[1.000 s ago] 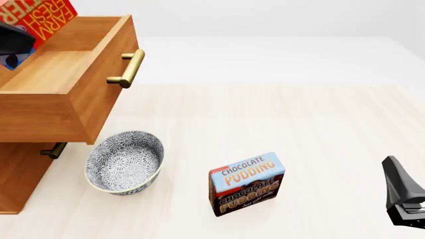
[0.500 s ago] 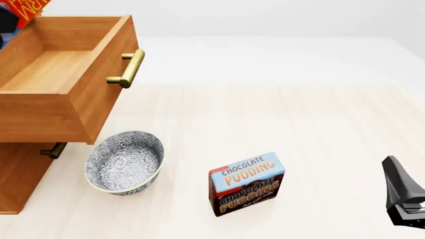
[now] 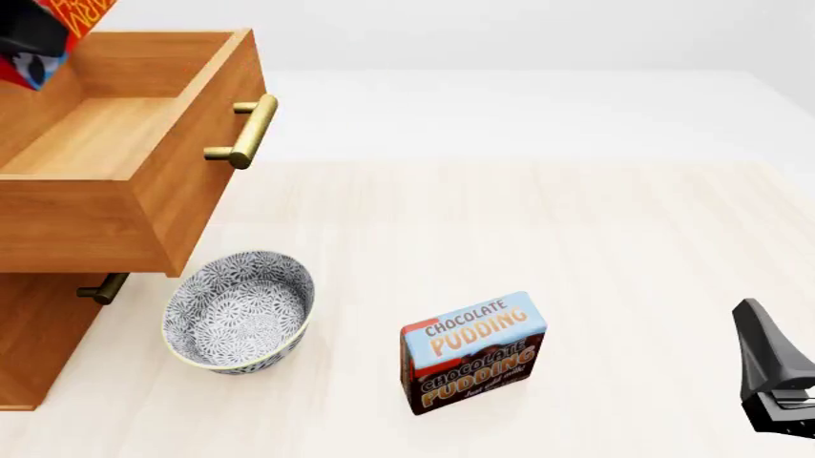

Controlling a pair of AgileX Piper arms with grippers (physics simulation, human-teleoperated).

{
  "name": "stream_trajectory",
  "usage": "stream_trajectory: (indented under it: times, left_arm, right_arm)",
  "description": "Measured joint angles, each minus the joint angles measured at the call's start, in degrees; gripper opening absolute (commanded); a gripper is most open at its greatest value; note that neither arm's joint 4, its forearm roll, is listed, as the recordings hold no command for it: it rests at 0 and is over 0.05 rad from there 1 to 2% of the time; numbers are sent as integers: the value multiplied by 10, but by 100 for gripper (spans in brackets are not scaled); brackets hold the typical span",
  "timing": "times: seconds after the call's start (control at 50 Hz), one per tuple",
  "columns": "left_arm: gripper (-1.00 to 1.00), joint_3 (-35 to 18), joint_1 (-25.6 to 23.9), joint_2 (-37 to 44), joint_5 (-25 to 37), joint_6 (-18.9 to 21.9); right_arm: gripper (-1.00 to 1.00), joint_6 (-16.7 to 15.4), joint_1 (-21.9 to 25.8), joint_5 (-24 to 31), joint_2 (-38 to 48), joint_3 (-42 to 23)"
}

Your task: Put the butter at the back in the top drawer of the cabinet and close it.

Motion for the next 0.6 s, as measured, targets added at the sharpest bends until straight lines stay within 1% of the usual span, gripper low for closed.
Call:
stream_trajectory:
  times: [0.36, 0.6]
  left_arm:
    - [-100, 25, 32, 18, -16, -19]
    - [-100, 39, 42, 30, -28, -28]
  right_arm:
    - [100, 0, 0, 0, 0, 0]
    - [100, 0, 0, 0, 0, 0]
